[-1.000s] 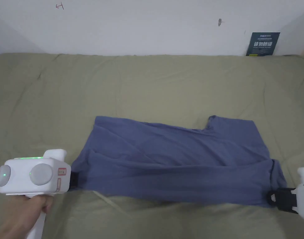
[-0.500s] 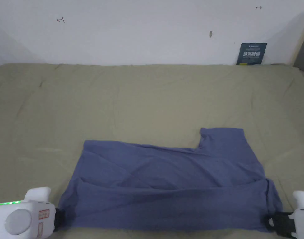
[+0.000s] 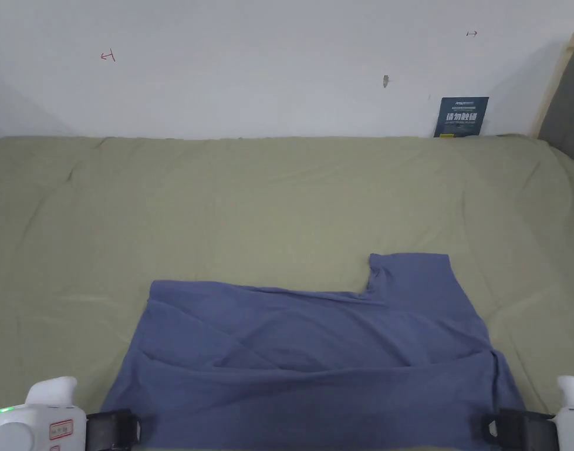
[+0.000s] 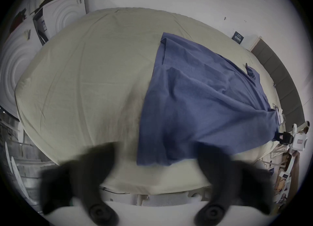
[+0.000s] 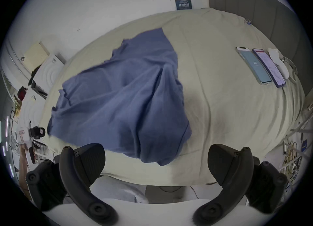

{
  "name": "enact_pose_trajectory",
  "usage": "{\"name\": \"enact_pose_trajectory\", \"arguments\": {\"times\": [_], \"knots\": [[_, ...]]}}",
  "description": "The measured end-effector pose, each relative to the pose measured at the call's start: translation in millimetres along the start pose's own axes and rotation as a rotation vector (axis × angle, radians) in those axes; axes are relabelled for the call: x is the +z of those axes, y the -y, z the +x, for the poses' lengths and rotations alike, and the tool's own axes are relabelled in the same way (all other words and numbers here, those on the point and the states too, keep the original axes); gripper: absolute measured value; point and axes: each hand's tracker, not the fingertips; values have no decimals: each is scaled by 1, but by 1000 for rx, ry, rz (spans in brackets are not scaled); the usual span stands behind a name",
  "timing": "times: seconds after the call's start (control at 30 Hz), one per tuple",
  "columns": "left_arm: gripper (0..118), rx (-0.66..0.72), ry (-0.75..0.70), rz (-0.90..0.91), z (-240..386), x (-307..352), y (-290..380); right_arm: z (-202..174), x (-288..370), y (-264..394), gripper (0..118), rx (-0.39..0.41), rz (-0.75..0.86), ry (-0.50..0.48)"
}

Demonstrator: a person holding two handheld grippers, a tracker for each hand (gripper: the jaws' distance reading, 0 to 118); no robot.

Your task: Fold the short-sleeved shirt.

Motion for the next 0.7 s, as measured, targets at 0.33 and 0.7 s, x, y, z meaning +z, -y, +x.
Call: {"name": "enact_pose_trajectory", "arguments": {"times": [0.33, 0.7], "knots": [[0, -125, 32, 52, 28, 10, -56, -33, 14, -35, 6, 25, 75, 94], [118, -157, -81, 69, 62, -91, -195, -59, -37, -104, 3, 99, 70, 73]]}}
